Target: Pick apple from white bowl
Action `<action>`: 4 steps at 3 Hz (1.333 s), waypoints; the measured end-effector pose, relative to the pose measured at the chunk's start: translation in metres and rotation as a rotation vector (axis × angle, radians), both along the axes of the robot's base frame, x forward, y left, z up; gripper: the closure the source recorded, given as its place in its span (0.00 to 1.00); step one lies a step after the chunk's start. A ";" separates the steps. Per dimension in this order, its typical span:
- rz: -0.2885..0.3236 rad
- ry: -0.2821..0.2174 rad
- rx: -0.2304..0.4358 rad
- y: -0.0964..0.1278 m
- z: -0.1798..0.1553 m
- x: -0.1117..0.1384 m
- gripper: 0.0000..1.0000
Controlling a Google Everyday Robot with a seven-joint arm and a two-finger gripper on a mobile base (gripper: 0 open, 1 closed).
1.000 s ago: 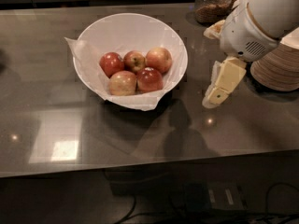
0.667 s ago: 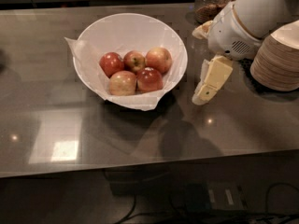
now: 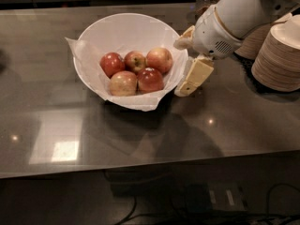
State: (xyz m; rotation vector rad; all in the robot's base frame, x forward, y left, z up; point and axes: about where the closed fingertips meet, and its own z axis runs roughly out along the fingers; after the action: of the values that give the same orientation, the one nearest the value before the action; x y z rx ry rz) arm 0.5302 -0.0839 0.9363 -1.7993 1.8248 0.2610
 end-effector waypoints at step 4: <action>0.048 -0.009 -0.001 0.007 0.009 0.053 0.29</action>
Offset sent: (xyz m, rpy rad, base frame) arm 0.0225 0.0028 -0.0049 0.0350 0.0128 0.0200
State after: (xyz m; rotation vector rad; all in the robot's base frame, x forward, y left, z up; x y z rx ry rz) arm 0.5834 -0.0773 0.9450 -1.8438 1.7771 0.2701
